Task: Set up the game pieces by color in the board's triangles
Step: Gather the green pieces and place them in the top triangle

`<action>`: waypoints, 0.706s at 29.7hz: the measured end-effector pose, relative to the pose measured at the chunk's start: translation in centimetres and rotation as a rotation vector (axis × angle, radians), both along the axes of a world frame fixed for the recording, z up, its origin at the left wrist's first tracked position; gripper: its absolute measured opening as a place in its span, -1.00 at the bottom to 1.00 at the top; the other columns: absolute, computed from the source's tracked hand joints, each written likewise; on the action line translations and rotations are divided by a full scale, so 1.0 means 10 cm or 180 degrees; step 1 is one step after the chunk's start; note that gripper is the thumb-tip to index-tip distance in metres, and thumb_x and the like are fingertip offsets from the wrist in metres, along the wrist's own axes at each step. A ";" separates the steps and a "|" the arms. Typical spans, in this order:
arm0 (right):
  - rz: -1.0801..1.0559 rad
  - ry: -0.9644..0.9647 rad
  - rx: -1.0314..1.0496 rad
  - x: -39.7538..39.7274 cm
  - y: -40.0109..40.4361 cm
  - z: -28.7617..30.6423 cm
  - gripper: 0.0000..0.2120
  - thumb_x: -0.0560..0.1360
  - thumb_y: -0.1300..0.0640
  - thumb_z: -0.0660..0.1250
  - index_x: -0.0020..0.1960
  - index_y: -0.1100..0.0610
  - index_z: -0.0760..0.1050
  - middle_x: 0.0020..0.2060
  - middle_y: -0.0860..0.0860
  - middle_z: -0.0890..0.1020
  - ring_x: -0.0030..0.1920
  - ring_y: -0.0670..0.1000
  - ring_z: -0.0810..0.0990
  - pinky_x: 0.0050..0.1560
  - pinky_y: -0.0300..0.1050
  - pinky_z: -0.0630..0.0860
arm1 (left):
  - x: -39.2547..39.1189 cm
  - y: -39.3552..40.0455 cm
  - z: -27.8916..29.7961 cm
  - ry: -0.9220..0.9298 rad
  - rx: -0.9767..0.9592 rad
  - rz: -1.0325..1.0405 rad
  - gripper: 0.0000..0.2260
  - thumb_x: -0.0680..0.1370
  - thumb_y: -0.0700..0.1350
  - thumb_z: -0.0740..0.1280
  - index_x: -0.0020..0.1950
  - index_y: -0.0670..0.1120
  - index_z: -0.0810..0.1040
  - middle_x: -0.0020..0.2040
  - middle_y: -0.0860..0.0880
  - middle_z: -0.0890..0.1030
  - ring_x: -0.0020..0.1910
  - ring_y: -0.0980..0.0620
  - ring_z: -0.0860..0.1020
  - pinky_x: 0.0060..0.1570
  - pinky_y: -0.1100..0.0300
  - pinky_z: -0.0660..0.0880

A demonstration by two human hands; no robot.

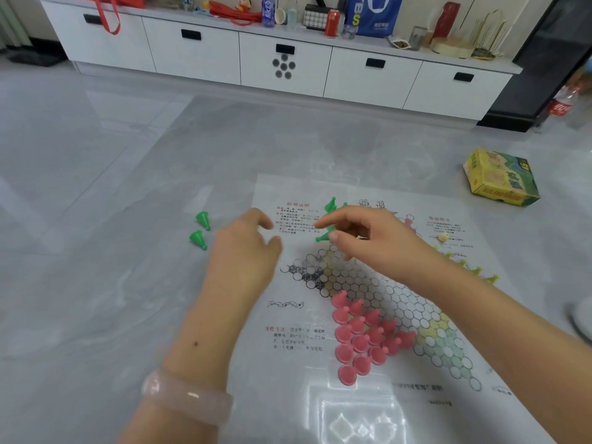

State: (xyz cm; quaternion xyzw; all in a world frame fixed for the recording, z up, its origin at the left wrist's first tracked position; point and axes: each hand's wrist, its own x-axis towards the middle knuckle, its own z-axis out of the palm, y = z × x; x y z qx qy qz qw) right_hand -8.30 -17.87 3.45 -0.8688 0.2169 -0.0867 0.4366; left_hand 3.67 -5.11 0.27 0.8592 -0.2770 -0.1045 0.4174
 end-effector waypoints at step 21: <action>-0.0765 -0.0220 0.0443 -0.64 -0.08 0.08 -0.86 0.48 0.28 0.30 -0.13 0.07 0.55 -0.26 0.01 0.67 -0.28 -0.10 0.65 -0.24 -0.34 0.56 | 0.74 0.27 -0.10 -0.1609 0.2073 -0.0204 -0.76 0.59 -0.03 0.11 0.07 -0.21 0.33 -0.04 -0.29 0.53 -0.06 -0.28 0.53 -0.19 0.07 0.36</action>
